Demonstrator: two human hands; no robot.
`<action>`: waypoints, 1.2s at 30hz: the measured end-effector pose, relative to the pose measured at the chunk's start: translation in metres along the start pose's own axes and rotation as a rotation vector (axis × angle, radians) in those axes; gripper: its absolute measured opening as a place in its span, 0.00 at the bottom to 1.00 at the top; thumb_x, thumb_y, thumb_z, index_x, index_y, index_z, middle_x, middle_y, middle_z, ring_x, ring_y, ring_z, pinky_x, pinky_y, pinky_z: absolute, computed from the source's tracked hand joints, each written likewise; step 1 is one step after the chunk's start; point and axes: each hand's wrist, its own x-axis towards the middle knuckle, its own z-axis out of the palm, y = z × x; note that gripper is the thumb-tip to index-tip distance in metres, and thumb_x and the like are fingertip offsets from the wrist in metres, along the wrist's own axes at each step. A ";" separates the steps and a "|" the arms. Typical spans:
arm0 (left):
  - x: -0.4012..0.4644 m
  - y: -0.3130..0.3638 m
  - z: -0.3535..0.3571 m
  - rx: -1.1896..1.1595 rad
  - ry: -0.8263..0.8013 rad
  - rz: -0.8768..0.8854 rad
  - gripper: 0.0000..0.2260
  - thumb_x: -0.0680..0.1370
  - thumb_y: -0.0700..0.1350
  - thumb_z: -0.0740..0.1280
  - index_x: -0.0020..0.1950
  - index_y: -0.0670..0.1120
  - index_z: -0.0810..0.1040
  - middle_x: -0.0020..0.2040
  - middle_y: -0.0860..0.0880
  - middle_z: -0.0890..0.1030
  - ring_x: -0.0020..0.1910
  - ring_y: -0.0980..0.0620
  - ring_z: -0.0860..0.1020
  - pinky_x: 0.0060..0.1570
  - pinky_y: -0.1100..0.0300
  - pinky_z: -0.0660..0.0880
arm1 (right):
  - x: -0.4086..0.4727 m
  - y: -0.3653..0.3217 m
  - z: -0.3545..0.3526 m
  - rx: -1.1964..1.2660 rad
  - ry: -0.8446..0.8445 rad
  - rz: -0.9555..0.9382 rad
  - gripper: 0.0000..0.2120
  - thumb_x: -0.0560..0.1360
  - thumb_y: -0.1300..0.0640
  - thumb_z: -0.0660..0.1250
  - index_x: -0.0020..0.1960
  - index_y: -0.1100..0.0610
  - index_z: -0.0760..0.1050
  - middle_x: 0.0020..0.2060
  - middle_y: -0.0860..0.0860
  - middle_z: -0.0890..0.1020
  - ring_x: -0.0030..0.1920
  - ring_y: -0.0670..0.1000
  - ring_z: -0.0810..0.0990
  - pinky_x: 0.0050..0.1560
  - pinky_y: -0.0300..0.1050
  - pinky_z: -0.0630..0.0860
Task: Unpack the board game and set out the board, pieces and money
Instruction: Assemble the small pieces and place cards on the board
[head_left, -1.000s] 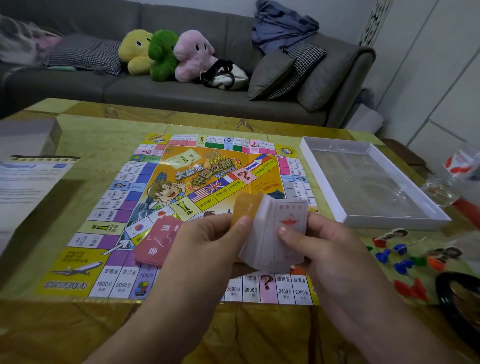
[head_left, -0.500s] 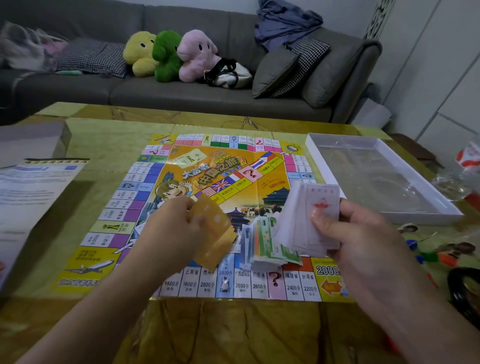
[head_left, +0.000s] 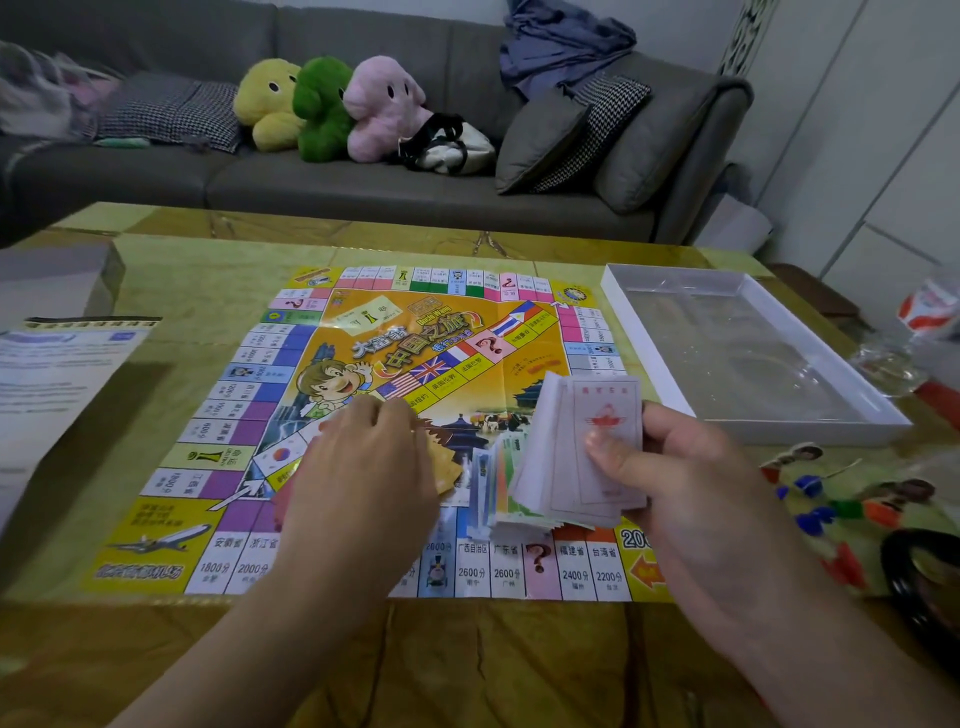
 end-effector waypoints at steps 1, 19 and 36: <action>-0.004 0.010 -0.006 -0.316 -0.075 -0.059 0.13 0.84 0.55 0.59 0.55 0.51 0.81 0.53 0.51 0.83 0.51 0.53 0.80 0.49 0.54 0.76 | -0.001 0.000 0.001 -0.013 -0.010 -0.006 0.08 0.79 0.61 0.71 0.54 0.51 0.86 0.49 0.50 0.89 0.52 0.52 0.88 0.56 0.58 0.83; -0.035 0.057 -0.030 -1.278 -0.170 -0.233 0.08 0.79 0.41 0.70 0.45 0.53 0.84 0.40 0.52 0.88 0.40 0.53 0.88 0.33 0.61 0.83 | -0.021 0.003 0.024 -0.258 -0.050 -0.129 0.15 0.85 0.54 0.64 0.64 0.35 0.74 0.54 0.41 0.85 0.53 0.40 0.84 0.52 0.44 0.84; -0.033 0.055 -0.025 -1.081 -0.498 -0.285 0.09 0.84 0.41 0.63 0.52 0.48 0.84 0.41 0.48 0.87 0.37 0.52 0.86 0.33 0.60 0.79 | -0.031 -0.005 0.030 -0.937 -0.268 -0.381 0.46 0.67 0.40 0.70 0.80 0.31 0.51 0.72 0.30 0.64 0.74 0.39 0.68 0.70 0.48 0.75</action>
